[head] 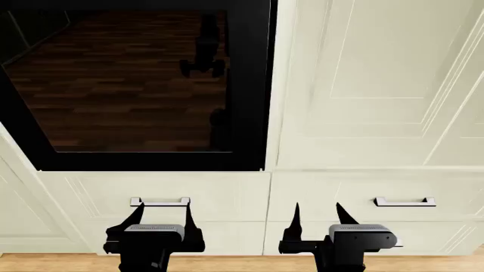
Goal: Preheat the oven by turning the temperature knob.
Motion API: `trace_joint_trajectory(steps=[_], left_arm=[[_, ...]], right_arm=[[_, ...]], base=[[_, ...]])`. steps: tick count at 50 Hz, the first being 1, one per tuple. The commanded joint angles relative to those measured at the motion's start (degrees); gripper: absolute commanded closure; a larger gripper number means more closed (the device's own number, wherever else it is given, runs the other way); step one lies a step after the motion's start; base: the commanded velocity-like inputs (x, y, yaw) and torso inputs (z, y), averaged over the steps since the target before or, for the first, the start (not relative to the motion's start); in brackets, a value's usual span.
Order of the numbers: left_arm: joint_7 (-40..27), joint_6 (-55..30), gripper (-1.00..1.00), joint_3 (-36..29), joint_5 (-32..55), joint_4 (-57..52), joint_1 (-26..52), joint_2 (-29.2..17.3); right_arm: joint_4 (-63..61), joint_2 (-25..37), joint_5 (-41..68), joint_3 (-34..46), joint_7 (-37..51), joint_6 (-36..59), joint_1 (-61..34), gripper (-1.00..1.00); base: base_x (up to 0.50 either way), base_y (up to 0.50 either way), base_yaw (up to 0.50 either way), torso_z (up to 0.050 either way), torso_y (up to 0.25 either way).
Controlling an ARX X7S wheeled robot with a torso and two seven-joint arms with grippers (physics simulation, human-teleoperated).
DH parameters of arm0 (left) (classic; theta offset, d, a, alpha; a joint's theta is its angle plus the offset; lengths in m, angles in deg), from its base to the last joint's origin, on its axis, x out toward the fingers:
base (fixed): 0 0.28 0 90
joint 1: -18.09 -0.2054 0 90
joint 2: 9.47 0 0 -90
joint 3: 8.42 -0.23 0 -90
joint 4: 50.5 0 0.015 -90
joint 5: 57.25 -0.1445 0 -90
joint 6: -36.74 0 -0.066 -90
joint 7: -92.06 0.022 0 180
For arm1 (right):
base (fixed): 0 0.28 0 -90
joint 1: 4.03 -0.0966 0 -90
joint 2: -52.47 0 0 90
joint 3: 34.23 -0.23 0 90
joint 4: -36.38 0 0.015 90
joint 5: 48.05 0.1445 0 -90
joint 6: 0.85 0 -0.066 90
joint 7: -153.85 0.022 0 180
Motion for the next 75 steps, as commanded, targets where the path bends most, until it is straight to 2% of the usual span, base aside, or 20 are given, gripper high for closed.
trace_joint_trajectory(steps=[1, 11, 15, 16, 20, 22, 27, 31, 36, 41, 68, 75], left_arm=[[-0.9, -0.2, -1.00, -1.1, 1.1, 0.0, 0.2, -0.9], [-1.8, 0.1, -1.00, -3.1, 3.6, -0.3, 0.0, -2.8], [-2.8, 1.1, -1.00, -3.2, 3.6, -6.3, -0.2, -3.4], [-3.3, -1.7, -1.00, -2.4, 5.0, -14.0, 0.7, -3.7], [-5.5, -9.6, -1.00, 0.6, 10.2, -27.5, 5.5, -4.0], [-6.3, -12.6, -1.00, 0.6, 11.0, -31.9, 7.6, -4.5], [-8.5, -18.7, -1.00, -0.3, 12.7, -35.1, 14.6, -4.2], [-8.7, -17.2, -1.00, 0.0, 13.1, -32.7, 15.5, -4.4], [-9.2, -19.2, -1.00, 1.6, 15.4, -34.2, 17.3, -5.4], [-9.5, -18.6, -1.00, 2.1, 16.9, -35.7, 16.7, -5.5], [-11.7, -18.5, -1.00, 1.2, 18.8, -36.8, 16.5, -7.6], [-12.1, -18.4, -1.00, 0.9, 19.1, -37.0, 16.3, -8.0]], right_arm=[[1.2, 1.0, 0.6, 0.9, 1.4, 0.0, -0.6, -1.00], [2.7, 2.6, 0.8, 2.4, 4.8, 0.0, -1.7, -1.00], [-8.4, 4.0, -4.5, 2.0, 9.4, 1.8, -1.0, -1.00], [-17.0, 4.7, -6.4, 1.7, 9.6, 4.6, -0.2, -1.00], [-30.1, 6.4, -11.0, 3.1, 9.0, 9.0, -0.3, -1.00], [-34.3, 6.9, -11.0, 2.9, 7.6, 13.0, -2.6, -1.00], [-37.7, 7.3, -10.5, 2.8, 6.5, 17.0, -6.1, -1.00], [-38.2, 7.7, -9.6, 1.8, 6.4, 18.3, -7.2, -1.00], [-40.5, 7.6, -9.2, 1.9, 5.6, 22.7, -10.1, -1.00], [-42.4, 8.1, -7.2, 0.2, 5.5, 22.4, -9.1, -1.00], [-42.4, 9.5, -6.9, 1.8, 6.8, 22.4, -8.6, -1.00], [-42.4, 9.6, -6.1, 1.7, 7.1, 22.3, -8.4, -1.00]], base=[[0.00, 0.00, 0.00, 0.000, 0.000], [0.00, 0.00, 0.00, 0.000, 0.000], [0.00, 0.00, 0.00, 0.000, 0.000], [0.00, 0.00, 0.00, 0.000, 0.000], [0.00, 0.00, 0.00, 0.000, 0.000], [0.00, 0.00, 0.00, 0.000, 0.000], [0.00, 0.00, 0.00, 0.000, 0.000], [0.00, 0.00, 0.00, 0.000, 0.000], [0.00, 0.00, 0.00, 0.000, 0.000], [0.00, 0.20, 0.00, 0.000, 0.000], [0.00, 0.50, 0.00, 0.000, 0.000], [0.00, 0.06, 0.00, 0.000, 0.000]])
